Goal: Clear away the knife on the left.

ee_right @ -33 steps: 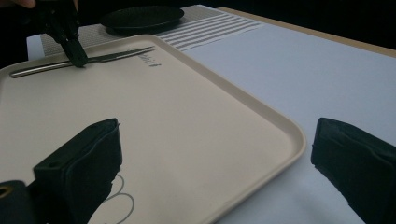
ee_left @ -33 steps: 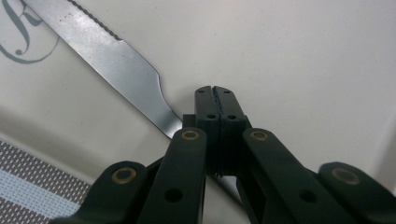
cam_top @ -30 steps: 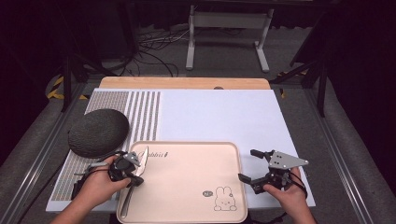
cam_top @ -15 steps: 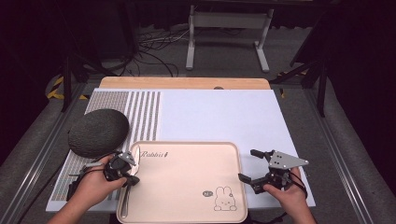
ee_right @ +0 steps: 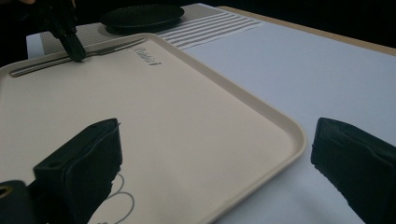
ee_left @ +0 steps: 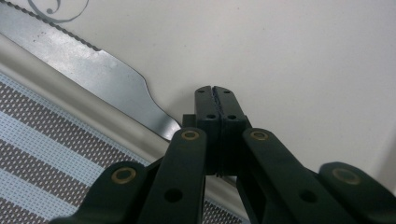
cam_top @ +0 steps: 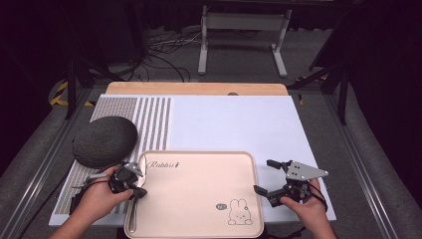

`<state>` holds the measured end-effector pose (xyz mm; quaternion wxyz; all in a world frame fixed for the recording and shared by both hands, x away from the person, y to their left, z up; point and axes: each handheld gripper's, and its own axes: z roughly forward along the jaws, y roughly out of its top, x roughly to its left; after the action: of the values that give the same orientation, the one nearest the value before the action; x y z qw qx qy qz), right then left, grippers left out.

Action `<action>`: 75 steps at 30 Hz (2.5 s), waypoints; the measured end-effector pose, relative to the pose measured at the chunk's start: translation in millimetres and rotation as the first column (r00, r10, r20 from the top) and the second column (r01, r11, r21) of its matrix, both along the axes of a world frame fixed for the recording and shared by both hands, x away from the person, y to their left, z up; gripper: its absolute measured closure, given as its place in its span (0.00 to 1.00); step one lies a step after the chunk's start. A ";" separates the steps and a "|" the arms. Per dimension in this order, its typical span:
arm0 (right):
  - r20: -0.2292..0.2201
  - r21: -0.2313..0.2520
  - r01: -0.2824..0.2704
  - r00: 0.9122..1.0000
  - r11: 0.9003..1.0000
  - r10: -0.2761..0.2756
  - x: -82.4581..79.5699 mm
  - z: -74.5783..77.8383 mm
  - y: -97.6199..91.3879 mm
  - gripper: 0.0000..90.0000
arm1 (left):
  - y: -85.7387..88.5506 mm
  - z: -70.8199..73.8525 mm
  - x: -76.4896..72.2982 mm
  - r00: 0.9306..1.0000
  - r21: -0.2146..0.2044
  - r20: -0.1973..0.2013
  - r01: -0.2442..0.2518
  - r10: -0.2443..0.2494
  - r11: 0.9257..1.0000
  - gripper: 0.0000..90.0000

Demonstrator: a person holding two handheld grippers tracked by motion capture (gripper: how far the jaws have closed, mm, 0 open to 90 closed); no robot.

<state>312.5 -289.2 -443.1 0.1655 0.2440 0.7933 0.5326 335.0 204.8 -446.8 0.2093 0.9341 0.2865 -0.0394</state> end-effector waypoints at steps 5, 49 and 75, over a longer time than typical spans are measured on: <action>-0.002 -0.001 -0.003 1.000 1.000 0.003 0.1 -0.2 0.3 0.03 | 0.7 -0.3 0.3 1.000 -0.005 -0.003 -0.002 0.002 1.000 1.00; 0.004 0.005 0.003 1.000 1.000 -0.003 0.8 0.6 0.0 0.03 | 16.9 36.6 -7.0 0.960 -0.265 0.273 0.017 0.058 0.964 0.06; 0.015 0.014 0.016 1.000 1.000 -0.016 -0.1 0.6 -2.2 0.03 | 83.0 12.9 -32.4 0.855 -0.528 0.476 0.094 0.203 0.844 0.05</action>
<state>312.4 -291.4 -442.5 0.1742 0.2475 0.7863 0.5386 302.5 287.8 -433.9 0.5300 0.8055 0.2251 0.1400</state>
